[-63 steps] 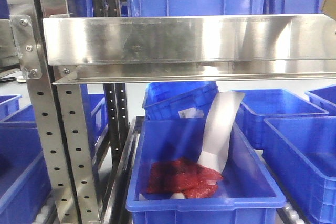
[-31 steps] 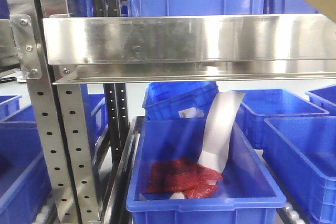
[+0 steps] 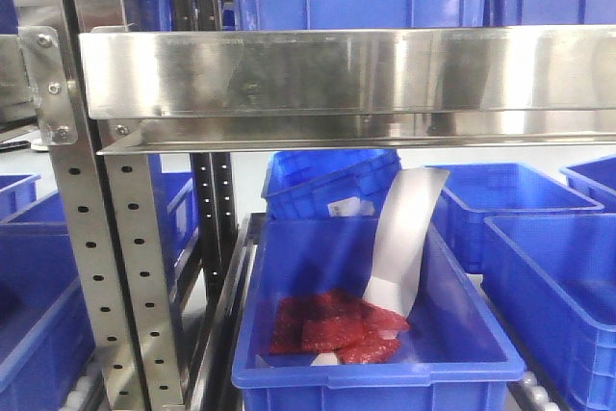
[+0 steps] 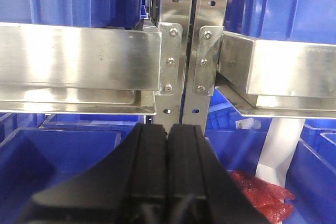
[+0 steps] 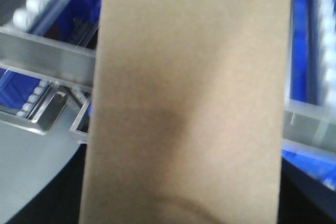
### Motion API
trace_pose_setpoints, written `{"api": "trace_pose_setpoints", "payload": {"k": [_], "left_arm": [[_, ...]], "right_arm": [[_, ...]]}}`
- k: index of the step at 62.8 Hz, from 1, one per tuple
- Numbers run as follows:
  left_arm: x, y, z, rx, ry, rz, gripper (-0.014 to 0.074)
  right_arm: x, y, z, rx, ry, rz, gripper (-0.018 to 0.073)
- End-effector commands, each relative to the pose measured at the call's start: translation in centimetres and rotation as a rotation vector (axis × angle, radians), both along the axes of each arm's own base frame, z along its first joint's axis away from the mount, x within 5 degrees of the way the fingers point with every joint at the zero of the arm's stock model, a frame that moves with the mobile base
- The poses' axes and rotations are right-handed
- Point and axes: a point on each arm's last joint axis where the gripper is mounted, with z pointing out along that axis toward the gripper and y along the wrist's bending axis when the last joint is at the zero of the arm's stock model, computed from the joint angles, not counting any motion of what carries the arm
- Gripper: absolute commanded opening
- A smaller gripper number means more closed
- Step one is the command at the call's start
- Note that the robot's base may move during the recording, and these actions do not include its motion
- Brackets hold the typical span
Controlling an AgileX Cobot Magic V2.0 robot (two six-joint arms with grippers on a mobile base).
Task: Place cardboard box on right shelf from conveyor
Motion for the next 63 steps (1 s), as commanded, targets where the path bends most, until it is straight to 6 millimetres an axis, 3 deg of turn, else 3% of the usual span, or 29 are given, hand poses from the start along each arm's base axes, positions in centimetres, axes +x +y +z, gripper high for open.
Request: {"api": "trace_pose_setpoints", "payload": {"k": [1,11,18,26,52,63], "left_arm": [[-0.1,0.1,1.0,-0.027,-0.102,0.008,-0.0119],[-0.1,0.1,1.0,-0.027,-0.102,0.008,-0.0119],[-0.1,0.1,1.0,-0.027,-0.102,0.008,-0.0119],[-0.1,0.1,1.0,-0.027,-0.102,0.008,-0.0119],[-0.1,0.1,1.0,-0.027,-0.102,0.008,-0.0119],[-0.1,0.1,1.0,-0.027,-0.102,0.008,-0.0119]], "right_arm": [[1.6,0.2,3.2,-0.041,-0.165,0.043,0.0134],[5.9,1.2,4.4,-0.150,-0.196,0.132,0.0134],[8.4,2.0,4.3,-0.135,-0.178,0.154,0.0134],[11.1,3.1,3.5,-0.242,-0.214,0.240,0.0134],[16.3,4.8,0.5,-0.926,-0.459,0.661,0.0134],[18.2,5.7,-0.5,-1.011,-0.528,0.692,0.0134]]}}
